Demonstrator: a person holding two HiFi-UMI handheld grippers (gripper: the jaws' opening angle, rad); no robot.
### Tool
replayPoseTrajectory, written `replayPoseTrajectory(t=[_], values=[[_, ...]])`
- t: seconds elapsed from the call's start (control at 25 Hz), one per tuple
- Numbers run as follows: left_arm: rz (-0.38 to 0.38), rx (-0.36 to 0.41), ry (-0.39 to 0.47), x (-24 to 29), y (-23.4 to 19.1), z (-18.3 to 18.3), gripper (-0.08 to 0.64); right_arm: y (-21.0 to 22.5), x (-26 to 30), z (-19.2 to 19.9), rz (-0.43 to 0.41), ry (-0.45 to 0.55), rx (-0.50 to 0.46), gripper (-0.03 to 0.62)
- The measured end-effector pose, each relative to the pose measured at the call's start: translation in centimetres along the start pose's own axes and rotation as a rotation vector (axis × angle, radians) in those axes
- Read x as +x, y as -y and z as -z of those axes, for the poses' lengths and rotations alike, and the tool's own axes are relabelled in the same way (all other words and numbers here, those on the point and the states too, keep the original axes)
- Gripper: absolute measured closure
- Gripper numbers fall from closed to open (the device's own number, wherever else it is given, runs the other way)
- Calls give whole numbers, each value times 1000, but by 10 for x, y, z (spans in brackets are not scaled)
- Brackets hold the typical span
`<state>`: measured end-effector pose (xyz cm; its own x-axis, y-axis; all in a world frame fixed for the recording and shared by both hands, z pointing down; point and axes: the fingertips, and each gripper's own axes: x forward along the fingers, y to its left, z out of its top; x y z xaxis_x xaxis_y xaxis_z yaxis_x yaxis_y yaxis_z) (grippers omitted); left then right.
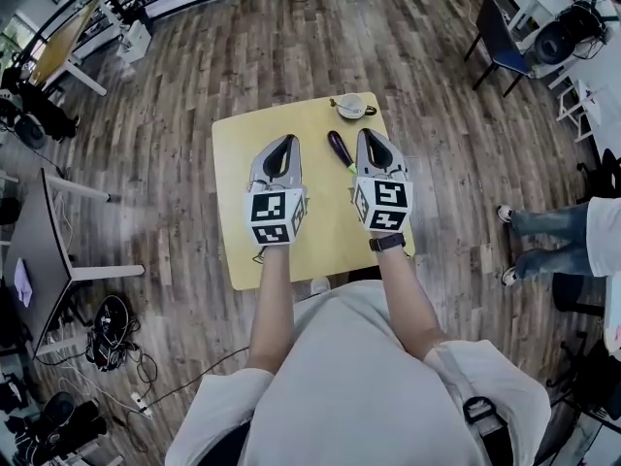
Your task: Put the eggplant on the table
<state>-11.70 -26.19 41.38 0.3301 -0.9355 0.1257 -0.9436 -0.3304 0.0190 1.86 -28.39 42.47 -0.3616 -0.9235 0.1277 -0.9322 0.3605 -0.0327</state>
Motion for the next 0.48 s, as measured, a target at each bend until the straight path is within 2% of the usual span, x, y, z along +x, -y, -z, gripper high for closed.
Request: replayPoseTrajectory(t=[0.16,0.48], values=[[-17,25,49,-21,6,-20,551,-7,-26,-23,-8,78,-6,581],[-34,65,129,-51,9,-58,551,-24,-51,-60,-9,113,-51,583]])
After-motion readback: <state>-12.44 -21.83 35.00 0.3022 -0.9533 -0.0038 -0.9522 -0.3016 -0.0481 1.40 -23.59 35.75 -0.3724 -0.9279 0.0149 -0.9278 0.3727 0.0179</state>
